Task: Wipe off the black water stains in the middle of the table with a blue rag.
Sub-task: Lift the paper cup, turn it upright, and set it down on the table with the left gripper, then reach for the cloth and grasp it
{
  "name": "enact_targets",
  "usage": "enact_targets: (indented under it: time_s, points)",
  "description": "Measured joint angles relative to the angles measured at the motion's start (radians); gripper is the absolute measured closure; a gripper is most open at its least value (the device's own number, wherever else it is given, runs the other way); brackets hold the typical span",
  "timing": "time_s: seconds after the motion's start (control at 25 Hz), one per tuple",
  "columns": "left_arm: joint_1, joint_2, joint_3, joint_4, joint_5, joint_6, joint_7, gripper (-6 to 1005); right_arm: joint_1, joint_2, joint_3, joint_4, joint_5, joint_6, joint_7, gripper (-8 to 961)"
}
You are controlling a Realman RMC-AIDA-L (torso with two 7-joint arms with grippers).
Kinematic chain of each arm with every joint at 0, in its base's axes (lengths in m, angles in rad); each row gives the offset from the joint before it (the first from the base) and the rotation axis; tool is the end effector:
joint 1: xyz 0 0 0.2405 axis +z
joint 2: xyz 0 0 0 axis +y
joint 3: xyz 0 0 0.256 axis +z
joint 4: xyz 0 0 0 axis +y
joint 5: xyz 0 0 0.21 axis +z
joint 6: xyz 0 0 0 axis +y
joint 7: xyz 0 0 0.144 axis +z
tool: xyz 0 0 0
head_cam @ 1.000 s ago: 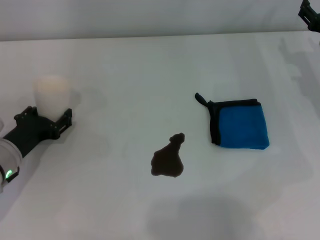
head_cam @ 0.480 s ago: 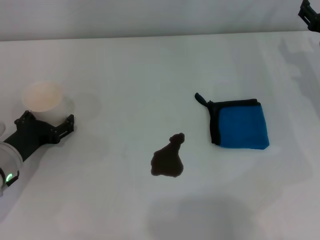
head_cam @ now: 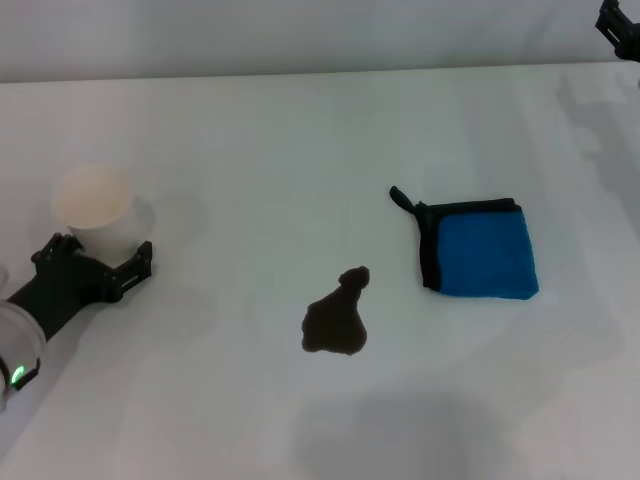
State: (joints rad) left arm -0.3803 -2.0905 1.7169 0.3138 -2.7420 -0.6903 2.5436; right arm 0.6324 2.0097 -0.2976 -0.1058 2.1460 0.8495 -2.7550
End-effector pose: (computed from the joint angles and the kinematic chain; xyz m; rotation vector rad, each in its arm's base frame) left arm -0.3391 0.3212 -0.0786 -2.0881 -0.7754 -0.3955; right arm 0.3575 0.4025 0.0599 -1.4440 0.7244 0.5641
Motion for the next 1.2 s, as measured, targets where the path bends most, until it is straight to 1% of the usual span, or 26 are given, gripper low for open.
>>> enact_targets:
  time_s: [0.16,0.2,0.24,0.4,0.56,0.64,0.84,0.88,0.92,1.08,1.2]
  points:
    - [0.069,0.000,0.019,0.072,0.001,0.000,-0.004,108,0.002,0.000,0.000,0.000,0.000,0.000,0.000,96]
    - [0.069,0.000,0.019,0.072,0.001,0.000,-0.004,108,0.002,0.000,0.000,0.000,0.000,0.000,0.000,96]
    - [0.102,0.002,0.022,0.100,0.002,0.000,-0.005,108,0.002,0.000,0.000,0.000,0.000,0.000,0.000,96]
    - [0.127,0.002,0.022,0.106,0.002,-0.025,-0.006,108,0.003,0.000,0.000,0.000,0.000,0.000,0.000,97]
    - [0.160,0.003,0.023,0.106,0.003,-0.086,-0.012,108,0.004,0.000,0.000,-0.001,0.000,-0.001,0.000,97]
    - [0.180,0.002,0.022,0.105,-0.012,-0.144,-0.026,108,0.004,0.000,0.003,-0.001,0.000,-0.002,0.000,97]
    - [0.254,0.001,0.022,0.084,-0.114,-0.351,-0.050,108,-0.003,0.000,0.010,-0.002,0.000,-0.007,0.000,97]
    - [0.254,0.001,0.022,0.084,-0.114,-0.351,-0.050,108,-0.005,0.000,0.011,-0.002,0.000,-0.007,0.000,97]
    - [0.282,0.000,0.022,0.078,-0.146,-0.428,-0.051,108,-0.006,0.000,0.011,-0.002,0.000,-0.007,0.000,97]
    - [0.309,0.000,0.011,0.049,-0.181,-0.569,-0.076,109,-0.012,-0.001,0.011,-0.002,0.003,-0.008,0.000,97]
    - [0.313,0.002,-0.041,0.015,-0.184,-0.690,-0.110,109,-0.012,-0.001,0.012,-0.002,0.006,-0.013,0.006,97]
